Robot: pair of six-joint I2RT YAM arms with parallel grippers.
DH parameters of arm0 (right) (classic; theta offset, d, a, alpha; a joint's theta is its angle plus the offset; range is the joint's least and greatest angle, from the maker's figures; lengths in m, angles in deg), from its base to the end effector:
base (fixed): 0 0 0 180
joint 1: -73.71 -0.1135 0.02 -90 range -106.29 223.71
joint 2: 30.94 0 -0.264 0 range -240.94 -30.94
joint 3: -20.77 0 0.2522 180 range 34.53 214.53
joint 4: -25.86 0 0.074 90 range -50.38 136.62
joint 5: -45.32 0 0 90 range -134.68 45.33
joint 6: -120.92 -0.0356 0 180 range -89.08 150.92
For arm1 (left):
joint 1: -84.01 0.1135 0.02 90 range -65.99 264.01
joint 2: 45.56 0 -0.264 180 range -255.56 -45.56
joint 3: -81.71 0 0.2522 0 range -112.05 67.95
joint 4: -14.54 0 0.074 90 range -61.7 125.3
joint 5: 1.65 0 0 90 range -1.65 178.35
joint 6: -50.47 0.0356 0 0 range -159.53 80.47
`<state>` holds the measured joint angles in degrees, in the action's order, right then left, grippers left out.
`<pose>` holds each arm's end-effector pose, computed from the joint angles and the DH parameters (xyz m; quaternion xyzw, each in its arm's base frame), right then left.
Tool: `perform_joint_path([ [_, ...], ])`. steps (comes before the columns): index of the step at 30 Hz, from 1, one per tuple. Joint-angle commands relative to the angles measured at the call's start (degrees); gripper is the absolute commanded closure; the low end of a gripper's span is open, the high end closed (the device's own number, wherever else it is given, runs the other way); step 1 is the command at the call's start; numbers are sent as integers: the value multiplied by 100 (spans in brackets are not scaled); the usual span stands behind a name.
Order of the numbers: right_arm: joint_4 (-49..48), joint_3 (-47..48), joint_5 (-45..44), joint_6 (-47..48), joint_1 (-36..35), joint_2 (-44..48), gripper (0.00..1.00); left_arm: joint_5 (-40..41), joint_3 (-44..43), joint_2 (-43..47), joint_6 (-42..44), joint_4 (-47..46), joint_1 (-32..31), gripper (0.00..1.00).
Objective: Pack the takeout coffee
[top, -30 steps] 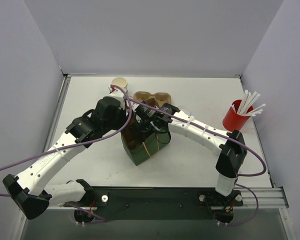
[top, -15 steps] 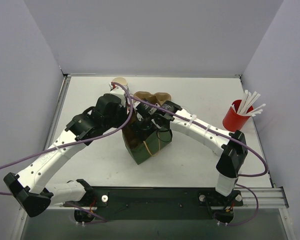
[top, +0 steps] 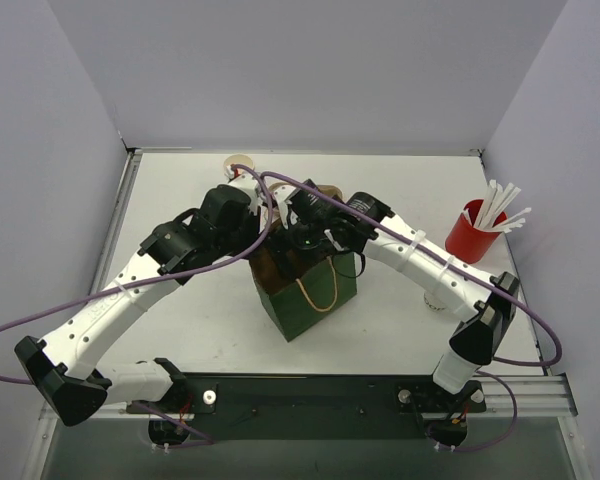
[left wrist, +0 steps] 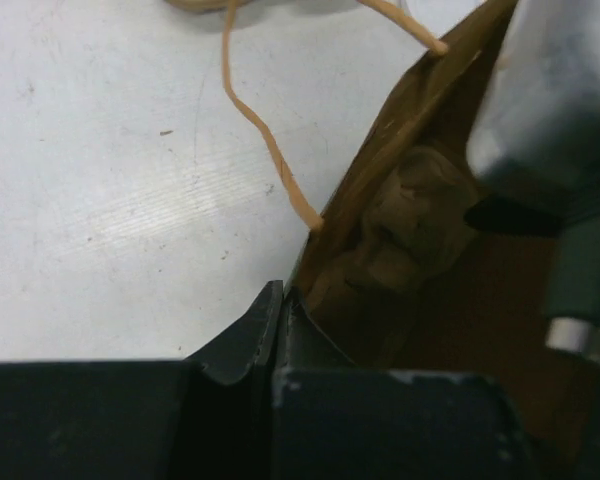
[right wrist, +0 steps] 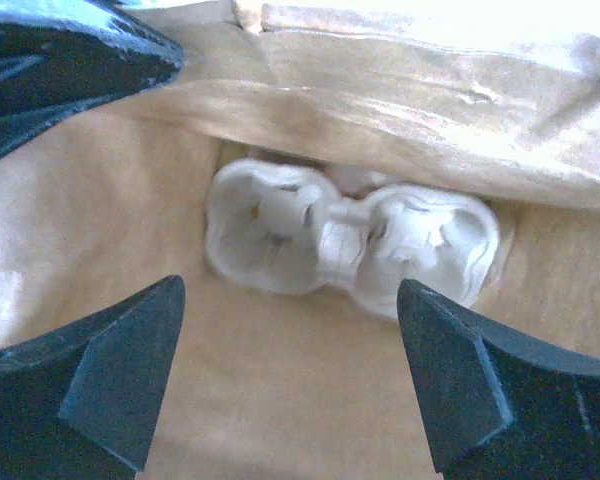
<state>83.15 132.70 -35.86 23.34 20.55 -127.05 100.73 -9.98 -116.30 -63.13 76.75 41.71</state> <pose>0.2190 0.3014 0.3725 -0.3812 0.8258 0.2676 0.3181 0.1902 -0.1628 0.3812 0.1032 0.9008 -0.1407 0.3977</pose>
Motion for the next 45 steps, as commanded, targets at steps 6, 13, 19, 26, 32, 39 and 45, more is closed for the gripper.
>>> perform_joint_path([
  [6, -353, 211, 279, 28, 131, 322, 19, -183, -197, 104, -66, 7, -50, 100],
  [13, -494, 667, 199, -376, 245, 190, 19, -131, -91, 166, -268, 16, -41, 100],
  [19, -494, 1081, 50, -1473, 482, 225, 19, 62, 120, 376, -821, -37, -41, 100],
  [26, -302, 1090, -319, -2652, 737, 400, 19, 291, 506, 762, -1612, -230, -41, 100],
  [32, 383, 1283, -1206, -2934, 764, 462, 19, 484, 981, 1378, -2535, -635, -41, 100],
  [39, 867, 1363, -1953, -3145, 484, 348, 25, 274, 1228, 1440, -2756, -986, -59, 100],
  [45, 973, 1406, -2139, -3321, 237, 94, 38, 335, 1394, 1537, -2870, -1144, -59, 100],
])
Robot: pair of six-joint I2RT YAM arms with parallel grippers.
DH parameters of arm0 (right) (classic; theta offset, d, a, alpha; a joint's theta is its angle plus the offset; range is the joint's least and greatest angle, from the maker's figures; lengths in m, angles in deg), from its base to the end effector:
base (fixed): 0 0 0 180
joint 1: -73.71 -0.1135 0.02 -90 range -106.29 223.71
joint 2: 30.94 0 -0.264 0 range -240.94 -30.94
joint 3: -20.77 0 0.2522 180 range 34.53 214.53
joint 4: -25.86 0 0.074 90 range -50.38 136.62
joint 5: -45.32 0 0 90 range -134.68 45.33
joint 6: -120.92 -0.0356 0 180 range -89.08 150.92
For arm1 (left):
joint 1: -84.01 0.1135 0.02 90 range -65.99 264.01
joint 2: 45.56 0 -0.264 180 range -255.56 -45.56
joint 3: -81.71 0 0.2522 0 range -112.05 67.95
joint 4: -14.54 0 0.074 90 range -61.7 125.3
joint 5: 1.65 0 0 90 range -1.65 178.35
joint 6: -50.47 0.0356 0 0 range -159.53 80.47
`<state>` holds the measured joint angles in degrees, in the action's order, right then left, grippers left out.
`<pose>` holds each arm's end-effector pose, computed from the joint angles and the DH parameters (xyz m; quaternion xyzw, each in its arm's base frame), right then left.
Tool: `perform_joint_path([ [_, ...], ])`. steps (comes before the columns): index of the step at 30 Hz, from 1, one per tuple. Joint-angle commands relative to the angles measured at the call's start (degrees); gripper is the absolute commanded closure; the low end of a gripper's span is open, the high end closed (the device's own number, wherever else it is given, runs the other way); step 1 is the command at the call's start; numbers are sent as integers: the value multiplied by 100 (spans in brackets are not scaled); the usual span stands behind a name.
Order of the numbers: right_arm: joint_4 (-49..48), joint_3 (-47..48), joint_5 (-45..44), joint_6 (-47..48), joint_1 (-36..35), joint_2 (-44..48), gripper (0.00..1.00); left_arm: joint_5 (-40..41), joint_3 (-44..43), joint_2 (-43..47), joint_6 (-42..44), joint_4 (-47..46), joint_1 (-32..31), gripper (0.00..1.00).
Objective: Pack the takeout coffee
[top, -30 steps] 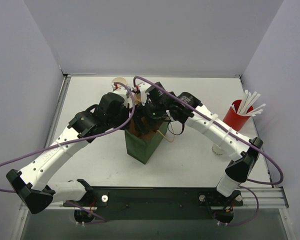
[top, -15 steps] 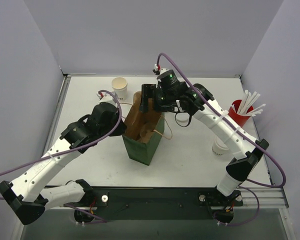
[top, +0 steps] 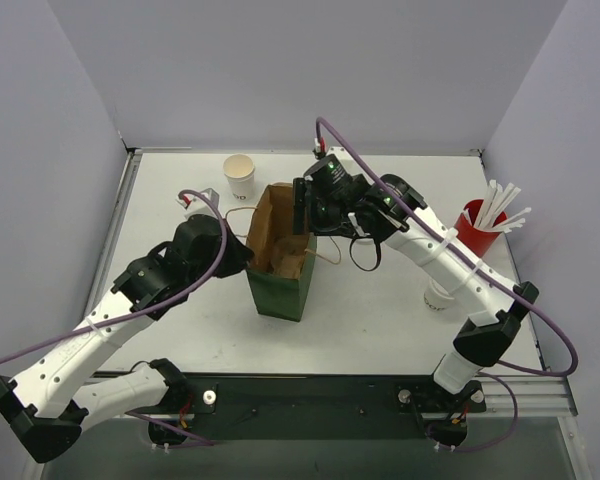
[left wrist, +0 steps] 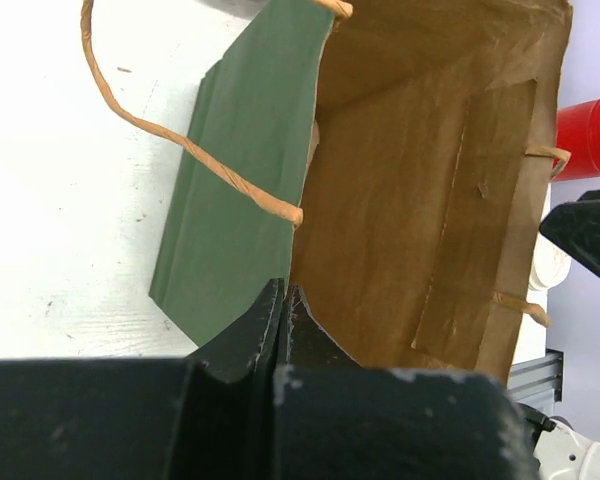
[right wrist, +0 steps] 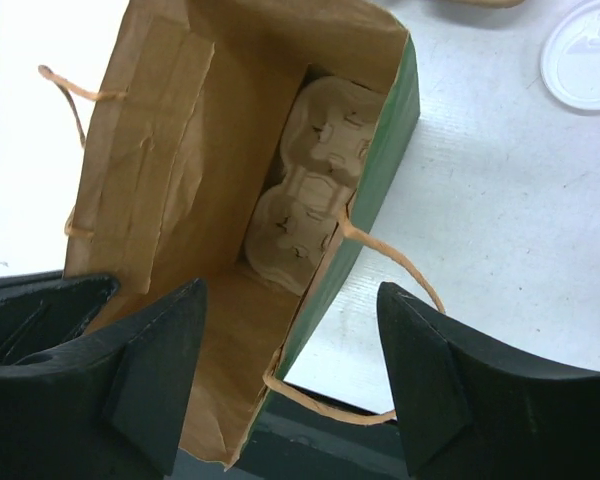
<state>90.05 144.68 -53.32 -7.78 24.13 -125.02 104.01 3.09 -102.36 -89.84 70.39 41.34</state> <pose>0.2295 0.2612 0.4407 -0.0486 0.8813 0.2763 0.3804 0.1531 -0.1280 0.3676 -0.1221 0.8686 -0.2543 0.4073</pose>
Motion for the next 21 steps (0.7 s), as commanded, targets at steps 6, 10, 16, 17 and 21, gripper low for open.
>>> perform_joint_path([
  [6, 651, 437, -673, -314, -192, -444, 60, -45, 140, 230, -138, -570, -30, 100],
  [10, 678, 420, -630, -279, -192, -585, 59, -142, 184, 248, -59, -658, -21, 100],
  [16, 722, 516, -709, -226, -131, -752, 91, -370, 79, 265, 231, -579, -21, 82],
  [17, 748, 551, -674, -217, -122, -769, 100, -406, -43, 265, 336, -492, -21, 73],
  [21, 880, 780, -674, -121, -122, -866, 100, -634, -588, 248, 1029, -114, -13, 57],
])
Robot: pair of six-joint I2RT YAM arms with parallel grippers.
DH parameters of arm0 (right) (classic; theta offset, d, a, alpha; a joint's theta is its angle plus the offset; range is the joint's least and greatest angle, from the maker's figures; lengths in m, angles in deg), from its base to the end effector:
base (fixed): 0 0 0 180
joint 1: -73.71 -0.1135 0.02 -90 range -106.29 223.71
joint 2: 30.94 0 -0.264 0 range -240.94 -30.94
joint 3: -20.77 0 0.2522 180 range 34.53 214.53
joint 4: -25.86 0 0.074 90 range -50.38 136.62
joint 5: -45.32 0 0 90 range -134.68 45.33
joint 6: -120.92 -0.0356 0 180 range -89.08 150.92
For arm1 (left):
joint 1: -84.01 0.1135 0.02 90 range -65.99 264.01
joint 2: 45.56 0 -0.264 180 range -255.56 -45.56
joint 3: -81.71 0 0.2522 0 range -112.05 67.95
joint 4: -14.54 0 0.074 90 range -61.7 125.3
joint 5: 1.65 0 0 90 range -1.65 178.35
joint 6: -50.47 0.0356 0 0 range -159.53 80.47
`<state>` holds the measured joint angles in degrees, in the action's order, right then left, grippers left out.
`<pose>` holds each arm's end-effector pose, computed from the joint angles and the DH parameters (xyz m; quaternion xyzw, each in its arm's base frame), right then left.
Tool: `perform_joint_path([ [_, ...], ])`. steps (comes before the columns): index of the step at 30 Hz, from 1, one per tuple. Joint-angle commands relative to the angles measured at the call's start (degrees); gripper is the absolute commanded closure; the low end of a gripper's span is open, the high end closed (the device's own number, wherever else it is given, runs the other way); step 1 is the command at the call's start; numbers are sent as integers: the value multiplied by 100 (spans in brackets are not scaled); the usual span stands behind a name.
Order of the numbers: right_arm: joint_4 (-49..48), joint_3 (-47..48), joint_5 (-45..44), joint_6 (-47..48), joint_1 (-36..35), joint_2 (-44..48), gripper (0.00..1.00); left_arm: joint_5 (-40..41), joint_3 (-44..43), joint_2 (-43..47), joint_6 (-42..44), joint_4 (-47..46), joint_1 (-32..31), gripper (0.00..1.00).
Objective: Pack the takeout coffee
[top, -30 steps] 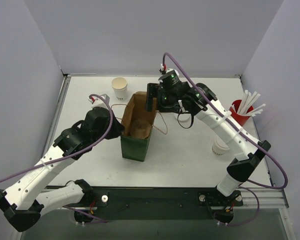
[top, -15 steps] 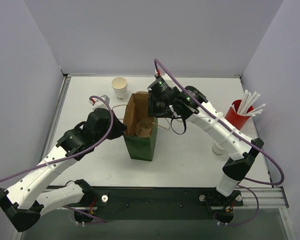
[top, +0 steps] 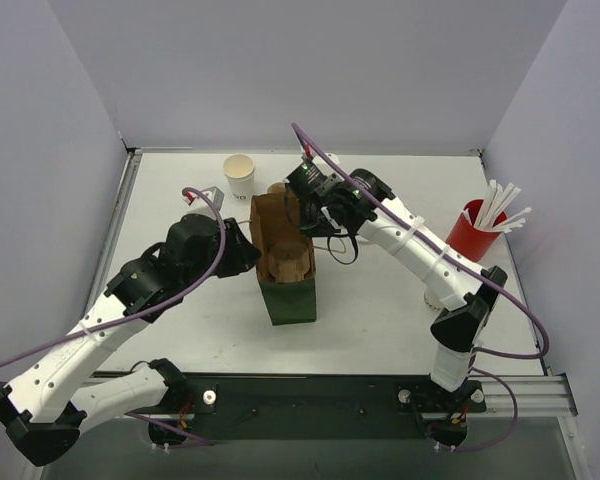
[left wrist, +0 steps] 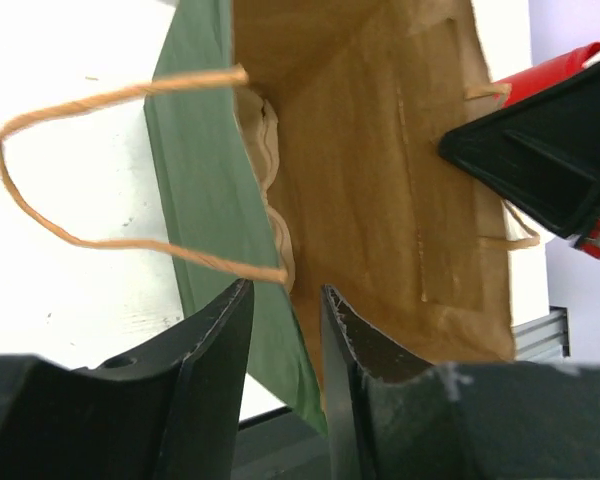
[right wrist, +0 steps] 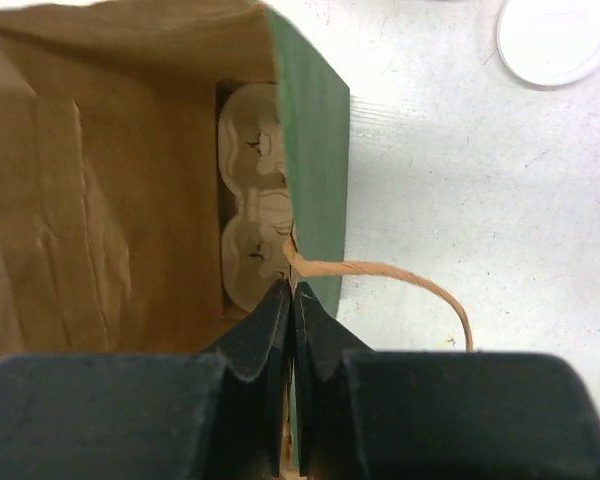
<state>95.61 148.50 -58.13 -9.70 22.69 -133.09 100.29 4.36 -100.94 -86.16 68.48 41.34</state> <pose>0.2461 0.2909 0.4048 -0.0375 0.9151 0.2021 0.3468 0.1493 -0.1276 0.3675 -0.0805 0.8675 -0.2743 0.4071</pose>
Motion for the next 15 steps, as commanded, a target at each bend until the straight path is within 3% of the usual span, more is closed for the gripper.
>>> perform_joint_path([
  [1, 343, 432, -219, 72, 22, -60, 100, -315, -812, 88, 751, 121, -13, 55],
  [6, 352, 415, -237, 63, 14, -59, 100, -360, -1251, 10, 954, 349, 13, 56],
  [10, 352, 424, -228, 63, 22, -95, 100, -254, -1691, -666, 1173, 840, 75, 63],
  [15, 352, 398, -246, 54, 14, -95, 100, 19, -1674, -1202, 1472, 860, 172, 62],
])
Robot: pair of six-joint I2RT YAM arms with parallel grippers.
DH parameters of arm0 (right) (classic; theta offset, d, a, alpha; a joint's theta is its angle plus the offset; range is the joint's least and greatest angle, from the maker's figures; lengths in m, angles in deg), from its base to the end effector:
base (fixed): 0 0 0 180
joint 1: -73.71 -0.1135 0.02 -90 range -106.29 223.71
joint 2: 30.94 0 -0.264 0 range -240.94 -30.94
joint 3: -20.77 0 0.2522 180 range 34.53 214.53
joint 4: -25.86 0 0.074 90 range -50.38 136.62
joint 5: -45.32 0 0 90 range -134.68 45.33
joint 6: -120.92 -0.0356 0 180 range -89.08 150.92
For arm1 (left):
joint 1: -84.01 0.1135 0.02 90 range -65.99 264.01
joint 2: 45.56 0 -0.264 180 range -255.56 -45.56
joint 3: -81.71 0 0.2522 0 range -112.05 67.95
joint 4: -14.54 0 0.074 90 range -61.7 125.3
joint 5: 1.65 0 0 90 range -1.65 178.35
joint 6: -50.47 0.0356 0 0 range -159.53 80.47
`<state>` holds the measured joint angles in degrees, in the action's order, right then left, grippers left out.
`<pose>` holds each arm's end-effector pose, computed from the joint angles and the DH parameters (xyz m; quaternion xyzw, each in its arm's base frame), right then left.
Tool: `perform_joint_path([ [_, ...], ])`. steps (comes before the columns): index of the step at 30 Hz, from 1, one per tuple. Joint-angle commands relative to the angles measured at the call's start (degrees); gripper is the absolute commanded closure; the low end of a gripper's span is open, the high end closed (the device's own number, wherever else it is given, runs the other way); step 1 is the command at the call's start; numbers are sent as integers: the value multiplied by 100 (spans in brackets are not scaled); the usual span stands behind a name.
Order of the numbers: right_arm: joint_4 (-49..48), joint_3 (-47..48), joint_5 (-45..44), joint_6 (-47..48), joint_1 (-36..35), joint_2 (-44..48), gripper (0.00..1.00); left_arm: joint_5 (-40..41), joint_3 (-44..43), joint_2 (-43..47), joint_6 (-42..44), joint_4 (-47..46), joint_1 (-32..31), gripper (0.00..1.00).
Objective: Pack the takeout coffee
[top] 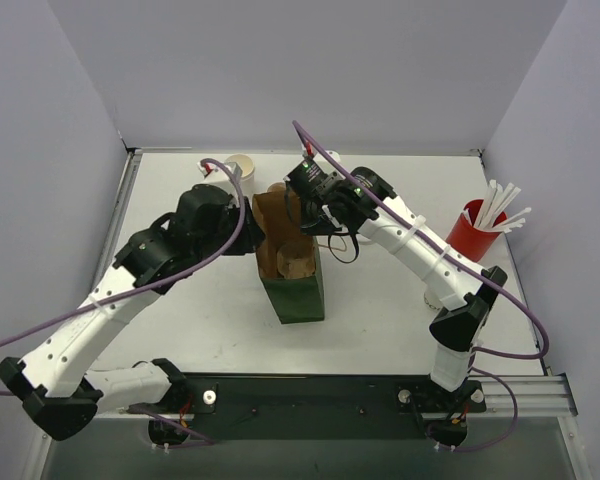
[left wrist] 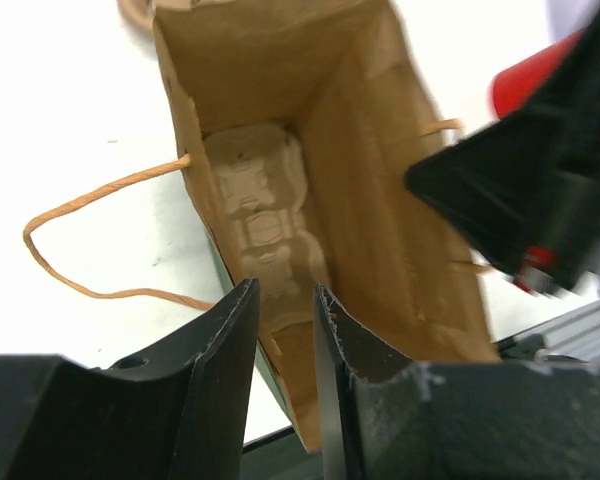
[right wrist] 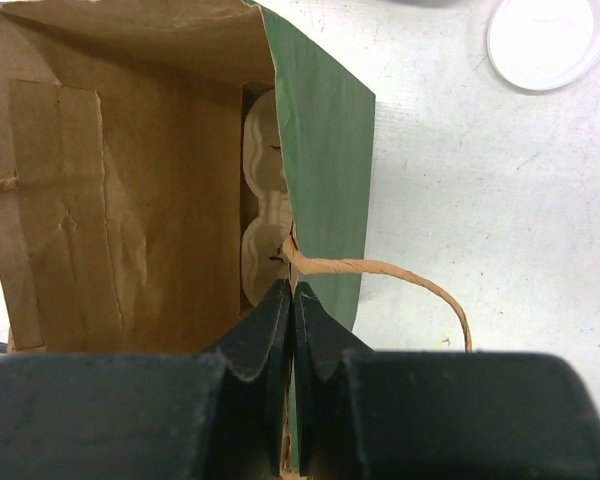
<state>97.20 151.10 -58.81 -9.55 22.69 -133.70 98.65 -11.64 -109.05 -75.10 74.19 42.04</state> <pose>0.2459 0.2901 0.4126 -0.0358 0.9133 0.2001 0.3529 0.1645 -0.1394 0.4211 0.0031 0.8628 -0.2523 0.4381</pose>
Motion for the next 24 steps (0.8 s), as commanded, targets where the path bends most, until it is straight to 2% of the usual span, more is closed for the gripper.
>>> perform_joint_path([
  [1, 201, 138, -178, 30, 22, -42, 100, 156, -74, -462, 384, 289, 145, 62],
  [9, 192, 59, -213, 30, 31, -25, 100, 209, -30, -631, 525, 219, 172, 60],
  [17, 157, 14, -222, 30, 40, -33, 100, 297, -601, -384, 630, 430, 313, 57],
  [24, 139, 23, -222, 4, 49, -60, 100, 236, -707, -726, 868, 667, 383, 57],
])
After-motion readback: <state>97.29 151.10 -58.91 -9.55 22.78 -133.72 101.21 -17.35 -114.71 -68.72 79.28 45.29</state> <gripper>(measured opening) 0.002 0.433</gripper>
